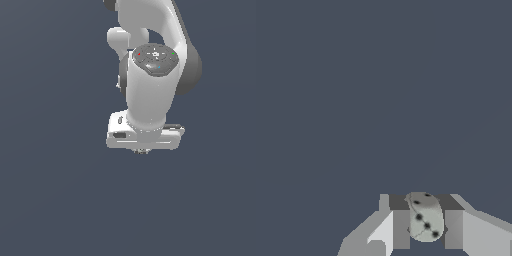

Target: Pick up the object and move it to a goal position.

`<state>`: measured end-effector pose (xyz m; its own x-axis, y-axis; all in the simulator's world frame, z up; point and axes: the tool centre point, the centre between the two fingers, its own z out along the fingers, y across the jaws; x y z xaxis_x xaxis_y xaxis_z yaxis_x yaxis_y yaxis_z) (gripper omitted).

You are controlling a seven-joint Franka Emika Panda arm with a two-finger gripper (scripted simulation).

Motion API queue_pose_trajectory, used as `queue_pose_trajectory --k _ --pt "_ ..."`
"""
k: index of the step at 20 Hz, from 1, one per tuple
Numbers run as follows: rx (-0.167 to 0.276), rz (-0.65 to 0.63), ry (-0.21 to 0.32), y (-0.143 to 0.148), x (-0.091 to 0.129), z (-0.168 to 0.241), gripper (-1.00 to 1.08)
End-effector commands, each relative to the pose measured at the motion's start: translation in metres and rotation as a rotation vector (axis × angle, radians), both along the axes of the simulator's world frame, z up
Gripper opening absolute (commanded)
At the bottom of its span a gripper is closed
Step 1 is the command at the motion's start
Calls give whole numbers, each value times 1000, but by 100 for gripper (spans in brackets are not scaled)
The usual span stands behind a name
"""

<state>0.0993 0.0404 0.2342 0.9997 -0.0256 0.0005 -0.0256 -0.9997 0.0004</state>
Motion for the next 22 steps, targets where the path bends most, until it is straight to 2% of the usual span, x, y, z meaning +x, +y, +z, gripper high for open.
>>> queue_pose_trajectory --k 1,11,22 --pt "0 0 1 6 7 14 -100" --pt "0 0 1 23 30 53 -100" --pt "0 0 1 28 38 65 -100"
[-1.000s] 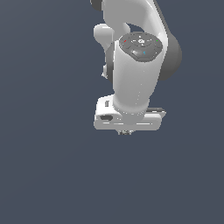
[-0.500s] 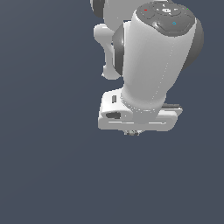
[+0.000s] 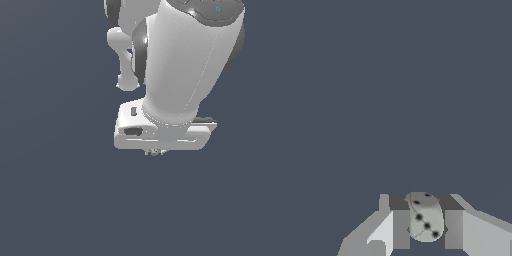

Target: Pick up the object and move it to a goal position.

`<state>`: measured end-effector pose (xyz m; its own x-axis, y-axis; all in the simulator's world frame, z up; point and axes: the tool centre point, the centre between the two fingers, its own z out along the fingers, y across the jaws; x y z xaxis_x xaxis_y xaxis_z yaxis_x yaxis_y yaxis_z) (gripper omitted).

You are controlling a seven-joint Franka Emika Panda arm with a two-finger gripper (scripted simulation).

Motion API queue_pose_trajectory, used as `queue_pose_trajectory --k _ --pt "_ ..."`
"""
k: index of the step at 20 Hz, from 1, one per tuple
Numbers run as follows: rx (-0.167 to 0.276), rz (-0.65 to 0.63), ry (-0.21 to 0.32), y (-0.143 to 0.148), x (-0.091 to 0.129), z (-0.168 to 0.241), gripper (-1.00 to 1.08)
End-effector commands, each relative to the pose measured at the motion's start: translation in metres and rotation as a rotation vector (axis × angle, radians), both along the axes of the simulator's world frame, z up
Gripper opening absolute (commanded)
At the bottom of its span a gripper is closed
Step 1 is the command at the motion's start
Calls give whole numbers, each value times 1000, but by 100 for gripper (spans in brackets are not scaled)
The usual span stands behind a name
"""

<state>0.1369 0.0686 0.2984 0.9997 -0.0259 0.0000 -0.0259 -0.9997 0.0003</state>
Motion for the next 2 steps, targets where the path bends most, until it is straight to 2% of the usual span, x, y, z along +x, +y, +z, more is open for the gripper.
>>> queue_pose_trajectory --k 1,2 --pt "0 0 0 0 1 1 -100" --pt "0 0 0 0 1 1 -100"
